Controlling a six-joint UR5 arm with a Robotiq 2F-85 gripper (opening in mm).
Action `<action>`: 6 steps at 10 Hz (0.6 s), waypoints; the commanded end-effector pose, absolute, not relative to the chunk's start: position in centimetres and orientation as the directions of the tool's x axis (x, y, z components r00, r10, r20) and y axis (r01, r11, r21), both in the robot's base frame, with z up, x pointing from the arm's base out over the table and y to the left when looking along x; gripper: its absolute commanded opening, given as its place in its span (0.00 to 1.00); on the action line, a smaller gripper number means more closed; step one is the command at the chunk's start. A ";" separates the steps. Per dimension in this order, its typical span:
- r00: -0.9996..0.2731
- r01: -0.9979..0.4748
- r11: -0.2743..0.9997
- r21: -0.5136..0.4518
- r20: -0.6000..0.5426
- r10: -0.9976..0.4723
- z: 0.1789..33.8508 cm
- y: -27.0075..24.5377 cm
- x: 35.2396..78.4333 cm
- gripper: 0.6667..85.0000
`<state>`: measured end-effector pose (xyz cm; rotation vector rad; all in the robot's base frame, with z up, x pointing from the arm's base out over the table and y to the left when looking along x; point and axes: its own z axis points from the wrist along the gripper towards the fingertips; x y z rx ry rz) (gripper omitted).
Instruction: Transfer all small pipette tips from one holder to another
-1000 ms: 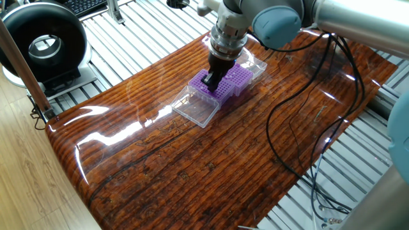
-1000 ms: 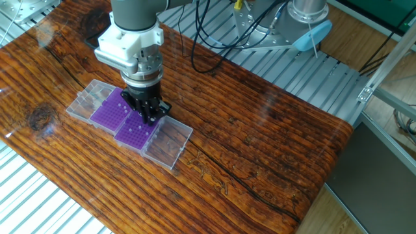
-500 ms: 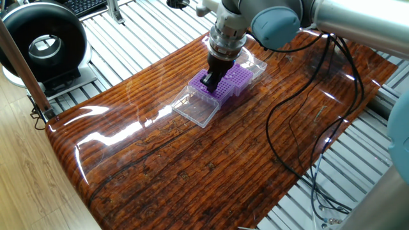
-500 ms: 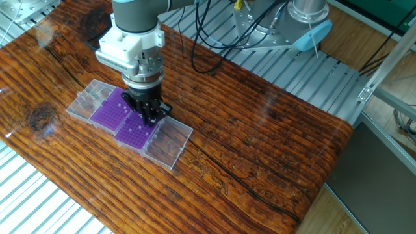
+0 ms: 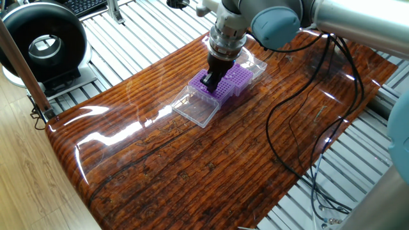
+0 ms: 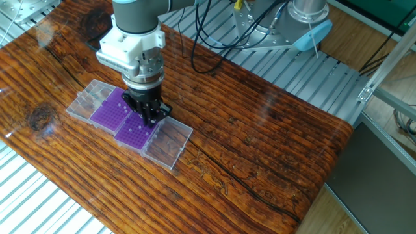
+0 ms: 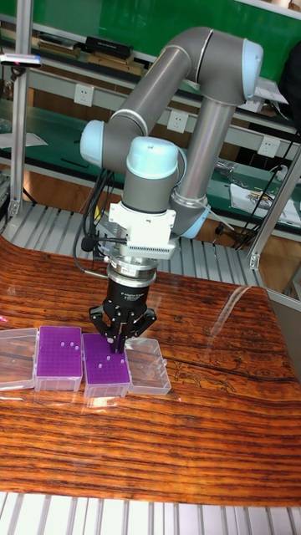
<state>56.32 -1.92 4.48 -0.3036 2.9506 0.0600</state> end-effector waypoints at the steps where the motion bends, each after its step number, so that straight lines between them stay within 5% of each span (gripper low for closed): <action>1: -0.964 -0.200 0.979 0.035 -0.184 -0.191 4.5 -1.8 56.4 0.21; 6: -0.970 -0.177 0.984 0.024 -0.171 -0.170 4.7 -2.3 56.2 0.06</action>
